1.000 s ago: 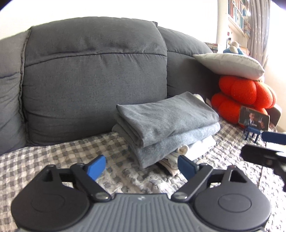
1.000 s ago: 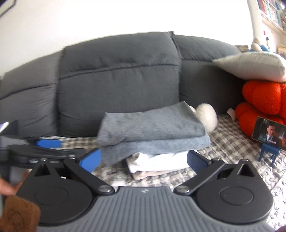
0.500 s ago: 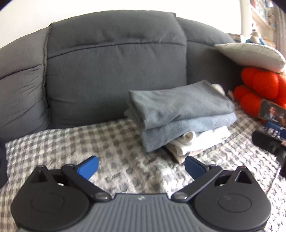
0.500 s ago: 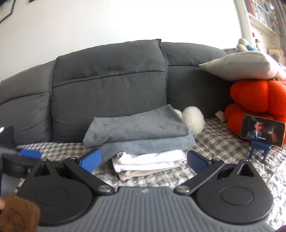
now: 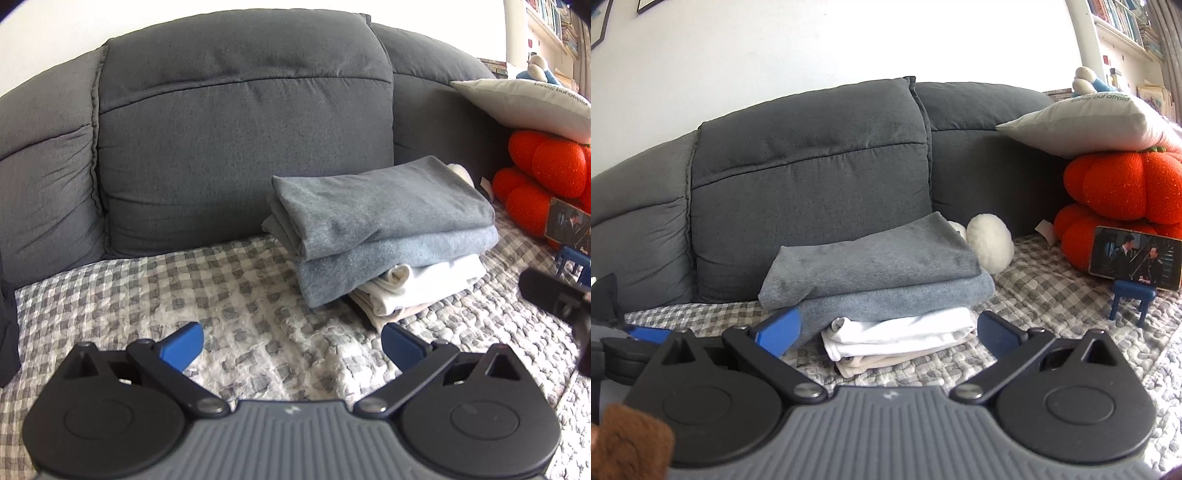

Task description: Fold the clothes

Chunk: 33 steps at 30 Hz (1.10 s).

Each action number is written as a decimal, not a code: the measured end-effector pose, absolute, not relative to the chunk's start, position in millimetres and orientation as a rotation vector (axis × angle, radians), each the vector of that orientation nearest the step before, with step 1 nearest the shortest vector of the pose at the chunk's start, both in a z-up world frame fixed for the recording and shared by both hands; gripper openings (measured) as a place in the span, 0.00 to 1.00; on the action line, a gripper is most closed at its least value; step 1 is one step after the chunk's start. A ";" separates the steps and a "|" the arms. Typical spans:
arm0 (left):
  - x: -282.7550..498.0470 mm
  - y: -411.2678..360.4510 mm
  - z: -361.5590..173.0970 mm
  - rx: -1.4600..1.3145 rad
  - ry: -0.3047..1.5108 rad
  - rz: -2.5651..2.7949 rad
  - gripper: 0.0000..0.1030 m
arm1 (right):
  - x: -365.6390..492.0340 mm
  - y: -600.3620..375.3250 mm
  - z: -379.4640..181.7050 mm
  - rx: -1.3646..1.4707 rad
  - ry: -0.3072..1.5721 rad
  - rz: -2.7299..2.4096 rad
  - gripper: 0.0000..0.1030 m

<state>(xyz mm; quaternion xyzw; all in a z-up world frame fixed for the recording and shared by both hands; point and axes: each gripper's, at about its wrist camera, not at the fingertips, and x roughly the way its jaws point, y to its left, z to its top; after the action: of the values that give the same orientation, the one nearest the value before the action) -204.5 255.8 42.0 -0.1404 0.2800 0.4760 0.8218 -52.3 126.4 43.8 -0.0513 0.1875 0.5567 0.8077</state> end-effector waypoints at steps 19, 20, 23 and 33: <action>-199.0 258.6 45.5 -0.296 0.634 0.978 0.99 | -57.5 131.6 46.8 -0.092 0.411 1.208 1.00; -199.1 258.3 45.6 -0.296 0.632 0.978 0.99 | -57.5 131.9 46.7 -0.092 0.410 1.208 1.00; -198.5 261.1 44.5 -0.301 0.642 0.978 0.99 | -57.7 132.2 45.7 -0.093 0.409 1.207 1.00; -197.8 264.4 44.3 -0.282 0.646 1.009 0.99 | -59.2 135.5 43.8 -0.117 0.412 1.183 1.00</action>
<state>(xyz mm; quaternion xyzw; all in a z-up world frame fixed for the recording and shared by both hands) -197.8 264.4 44.3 -0.1323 0.3031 0.4731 0.8166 -59.2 135.5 43.8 -0.0547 0.1926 0.5534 0.8085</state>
